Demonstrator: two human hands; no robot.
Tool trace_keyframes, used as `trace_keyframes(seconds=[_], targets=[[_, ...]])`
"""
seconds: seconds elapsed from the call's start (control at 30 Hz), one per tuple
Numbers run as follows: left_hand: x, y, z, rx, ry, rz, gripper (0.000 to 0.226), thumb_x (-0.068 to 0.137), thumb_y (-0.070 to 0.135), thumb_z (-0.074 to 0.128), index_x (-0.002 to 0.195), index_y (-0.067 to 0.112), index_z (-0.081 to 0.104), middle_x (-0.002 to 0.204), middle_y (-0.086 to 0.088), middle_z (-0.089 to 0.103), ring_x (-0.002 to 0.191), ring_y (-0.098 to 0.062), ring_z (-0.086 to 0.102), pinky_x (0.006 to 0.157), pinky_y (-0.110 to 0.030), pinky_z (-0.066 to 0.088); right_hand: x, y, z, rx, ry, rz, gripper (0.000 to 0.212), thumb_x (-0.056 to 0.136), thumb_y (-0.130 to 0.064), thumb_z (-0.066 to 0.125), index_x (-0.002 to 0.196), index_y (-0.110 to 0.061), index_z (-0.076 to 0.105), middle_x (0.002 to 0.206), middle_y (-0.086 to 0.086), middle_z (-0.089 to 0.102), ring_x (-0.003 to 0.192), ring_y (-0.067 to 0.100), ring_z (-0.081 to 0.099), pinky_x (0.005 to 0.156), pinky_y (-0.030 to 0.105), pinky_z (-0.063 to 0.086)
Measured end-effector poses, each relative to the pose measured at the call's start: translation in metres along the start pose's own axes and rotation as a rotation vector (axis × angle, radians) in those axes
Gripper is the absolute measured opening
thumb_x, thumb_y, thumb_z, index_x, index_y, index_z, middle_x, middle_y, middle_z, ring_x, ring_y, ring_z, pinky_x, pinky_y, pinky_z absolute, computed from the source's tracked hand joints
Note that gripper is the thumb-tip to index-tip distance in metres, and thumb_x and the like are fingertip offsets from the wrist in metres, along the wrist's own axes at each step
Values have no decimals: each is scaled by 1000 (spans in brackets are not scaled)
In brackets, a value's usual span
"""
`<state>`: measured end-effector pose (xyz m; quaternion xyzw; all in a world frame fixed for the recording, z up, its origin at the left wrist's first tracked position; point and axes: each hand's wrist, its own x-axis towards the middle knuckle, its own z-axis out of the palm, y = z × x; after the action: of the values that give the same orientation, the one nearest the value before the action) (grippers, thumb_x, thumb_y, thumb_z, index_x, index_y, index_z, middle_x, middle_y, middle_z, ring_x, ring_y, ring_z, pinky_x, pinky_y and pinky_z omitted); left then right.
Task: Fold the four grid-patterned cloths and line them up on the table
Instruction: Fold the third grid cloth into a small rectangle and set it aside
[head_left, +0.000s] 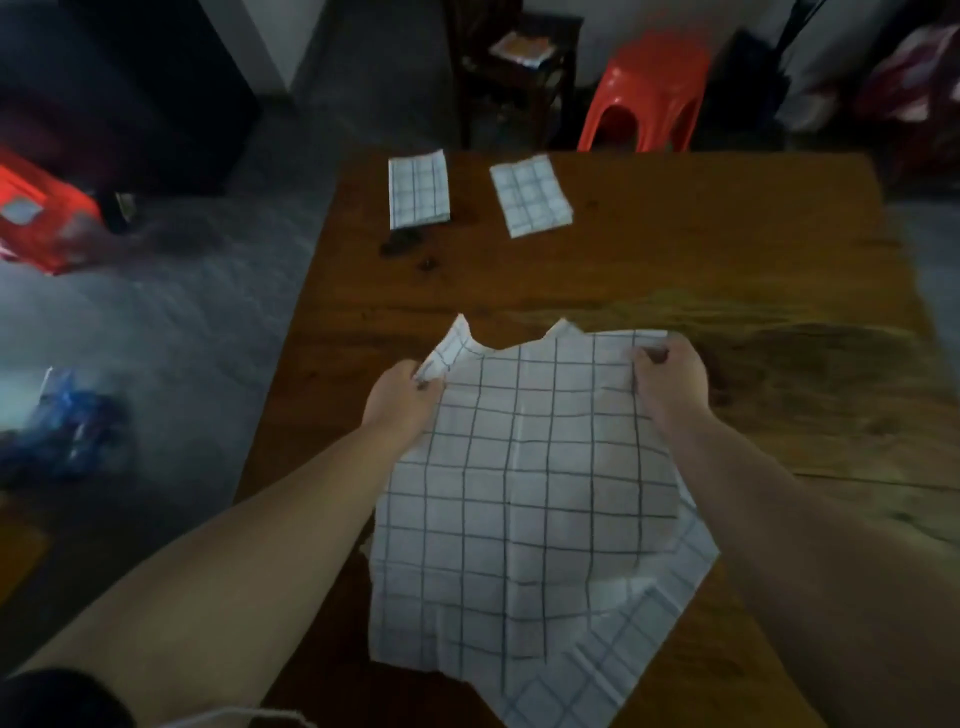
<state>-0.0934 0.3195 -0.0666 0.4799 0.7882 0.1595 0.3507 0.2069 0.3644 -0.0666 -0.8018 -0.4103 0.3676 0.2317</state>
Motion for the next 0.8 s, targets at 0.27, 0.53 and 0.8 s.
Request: trace_keyframes(seconds=[0.27, 0.53, 0.8], targets=[[19, -30, 27, 97, 84, 36, 67, 94, 28, 67, 149, 34, 29, 135, 3, 47, 116, -18, 52, 90, -39, 51, 42, 9, 43, -209, -73, -125, 65, 100, -20, 60, 155, -22, 26, 148, 7, 46, 123, 29, 56, 84, 38, 51], [-82, -71, 42, 438, -102, 516, 49, 99, 19, 52, 146, 23, 42, 160, -3, 29, 153, -20, 14, 123, -45, 25, -70, 84, 18, -412, -98, -534, 42, 95, -13, 58, 134, -21, 46, 151, 6, 37, 140, 27, 33, 110, 49, 43], [-174, -168, 49, 544, -429, 757, 57, 106, 41, 40, 159, 33, 22, 167, 13, 1, 151, -3, -20, 124, -31, -7, -203, 218, -9, -583, -404, -784, 52, 92, -16, 63, 143, -23, 53, 155, -7, 42, 150, 14, 27, 123, 45, 24]])
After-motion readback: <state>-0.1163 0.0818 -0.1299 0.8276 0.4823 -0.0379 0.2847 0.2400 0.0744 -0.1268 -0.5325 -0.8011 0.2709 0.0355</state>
